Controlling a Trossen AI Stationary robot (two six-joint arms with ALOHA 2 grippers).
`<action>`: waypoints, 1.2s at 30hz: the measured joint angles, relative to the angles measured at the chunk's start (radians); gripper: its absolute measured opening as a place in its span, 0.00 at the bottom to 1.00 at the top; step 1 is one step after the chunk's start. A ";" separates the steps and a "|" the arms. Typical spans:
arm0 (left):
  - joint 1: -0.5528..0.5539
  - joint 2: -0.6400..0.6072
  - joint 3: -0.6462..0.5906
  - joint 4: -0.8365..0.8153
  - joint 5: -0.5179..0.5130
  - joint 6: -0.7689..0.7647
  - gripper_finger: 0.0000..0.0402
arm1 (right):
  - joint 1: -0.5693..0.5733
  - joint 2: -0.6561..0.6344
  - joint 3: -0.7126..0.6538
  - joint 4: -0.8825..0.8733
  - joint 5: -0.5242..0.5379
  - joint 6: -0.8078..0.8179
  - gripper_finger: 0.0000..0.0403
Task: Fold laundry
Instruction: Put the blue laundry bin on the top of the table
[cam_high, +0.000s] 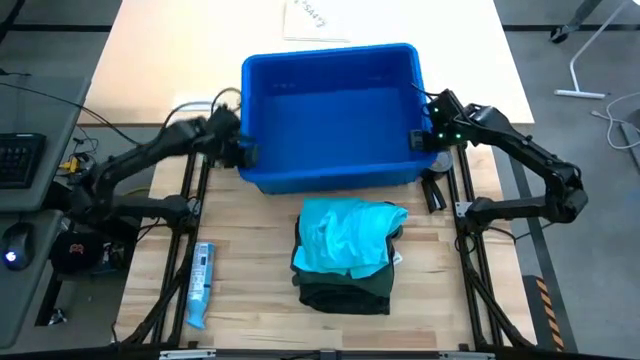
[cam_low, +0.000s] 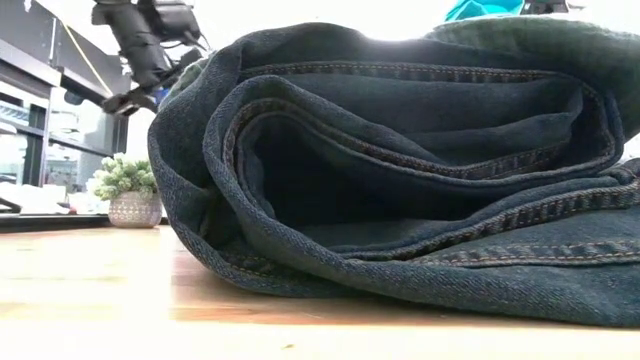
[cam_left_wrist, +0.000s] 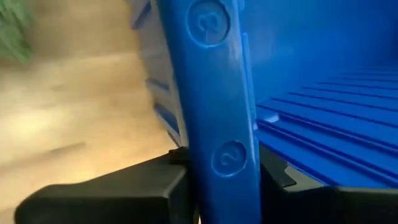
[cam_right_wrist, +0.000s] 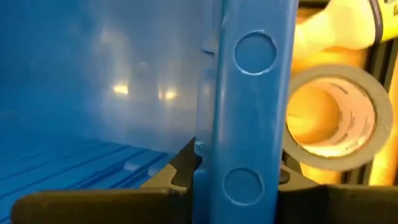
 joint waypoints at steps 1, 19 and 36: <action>-0.026 -0.029 -0.030 0.026 -0.010 -0.036 0.15 | 0.011 0.000 0.000 -0.014 0.005 0.002 0.15; -0.278 -0.146 -0.127 0.033 -0.146 -0.185 0.15 | 0.403 -0.039 -0.101 -0.195 0.070 0.487 0.15; -0.766 -0.171 -0.130 -0.031 -0.359 -0.664 0.15 | 0.777 -0.073 -0.102 -0.290 0.108 0.806 0.15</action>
